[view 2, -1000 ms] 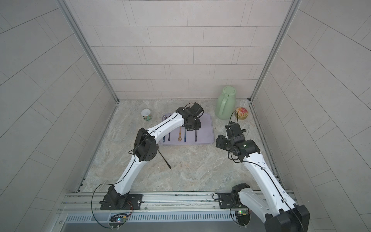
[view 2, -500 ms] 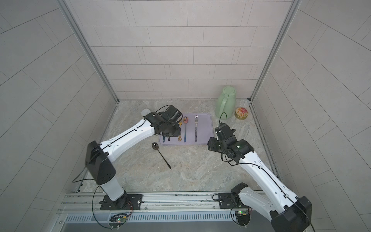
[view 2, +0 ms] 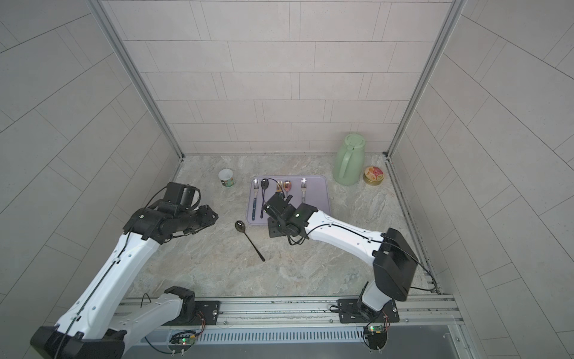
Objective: Set the spoon and fork side by side
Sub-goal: Pick up the spoon from the center of the board.
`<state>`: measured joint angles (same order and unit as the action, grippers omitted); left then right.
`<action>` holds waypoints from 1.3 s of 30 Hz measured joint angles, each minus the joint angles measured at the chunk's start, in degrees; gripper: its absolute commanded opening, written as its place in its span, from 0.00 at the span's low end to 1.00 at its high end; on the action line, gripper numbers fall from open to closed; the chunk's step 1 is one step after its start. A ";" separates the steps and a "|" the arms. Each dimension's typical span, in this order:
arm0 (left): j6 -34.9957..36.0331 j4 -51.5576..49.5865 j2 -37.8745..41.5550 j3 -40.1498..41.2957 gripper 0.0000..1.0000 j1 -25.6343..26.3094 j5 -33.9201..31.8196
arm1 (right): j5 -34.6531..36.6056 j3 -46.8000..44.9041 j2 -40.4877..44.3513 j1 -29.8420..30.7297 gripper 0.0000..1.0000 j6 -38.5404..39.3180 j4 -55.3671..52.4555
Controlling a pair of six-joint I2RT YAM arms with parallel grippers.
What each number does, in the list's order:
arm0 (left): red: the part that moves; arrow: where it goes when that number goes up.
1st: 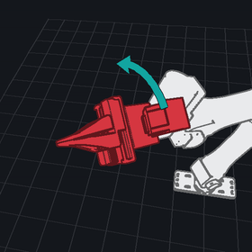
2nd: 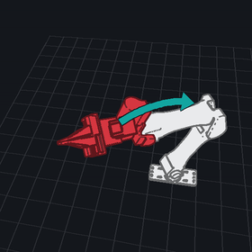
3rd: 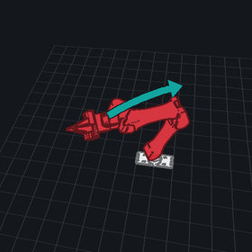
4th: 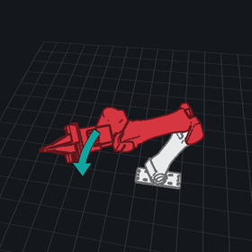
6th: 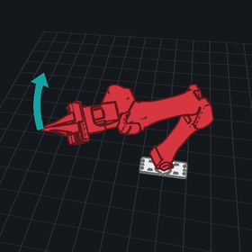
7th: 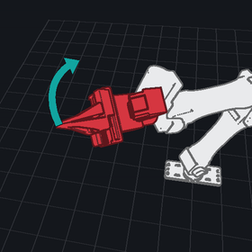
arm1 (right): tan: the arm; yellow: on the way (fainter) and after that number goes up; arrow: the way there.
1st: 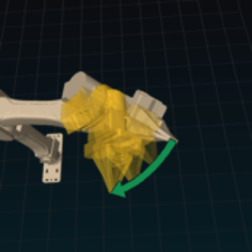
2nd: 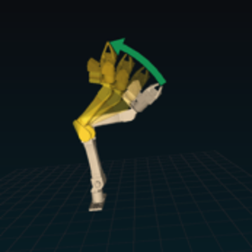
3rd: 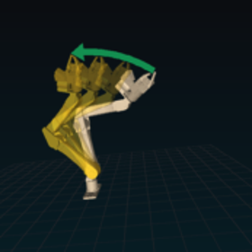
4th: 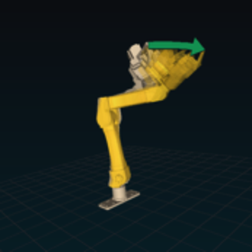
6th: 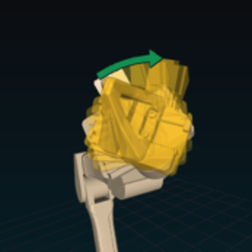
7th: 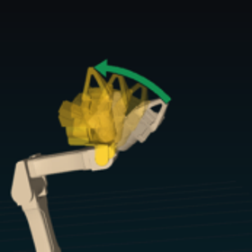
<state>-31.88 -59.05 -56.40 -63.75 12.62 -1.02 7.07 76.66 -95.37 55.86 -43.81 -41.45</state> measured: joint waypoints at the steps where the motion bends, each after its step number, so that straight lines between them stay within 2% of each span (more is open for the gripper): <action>1: 0.70 -0.70 0.85 -0.09 0.41 -1.03 0.59 | 0.09 2.54 -3.17 1.03 0.54 -0.11 0.02; 9: 5.86 -4.44 2.43 -0.26 0.42 -6.08 1.90 | -0.52 18.75 -21.59 5.55 0.54 1.55 -0.39; 19: 9.42 -4.96 2.71 -0.24 0.42 -7.39 3.19 | 0.02 29.44 -32.46 5.62 0.52 3.56 -5.09; 23: 9.86 -4.96 3.02 -0.24 0.42 -7.48 4.07 | -0.24 30.47 -34.07 5.33 0.44 4.44 -5.95; 33: 10.34 -4.92 3.76 -0.13 0.42 -7.48 6.45 | -1.95 30.82 -36.44 4.76 0.36 5.25 -6.78; 39: 10.47 -4.83 3.43 0.15 0.42 -7.48 7.48 | -2.25 30.93 -36.48 4.50 0.14 5.25 -7.13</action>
<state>-21.41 -63.88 -52.97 -63.59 5.15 6.46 4.82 107.59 -131.85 60.36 -38.57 -48.58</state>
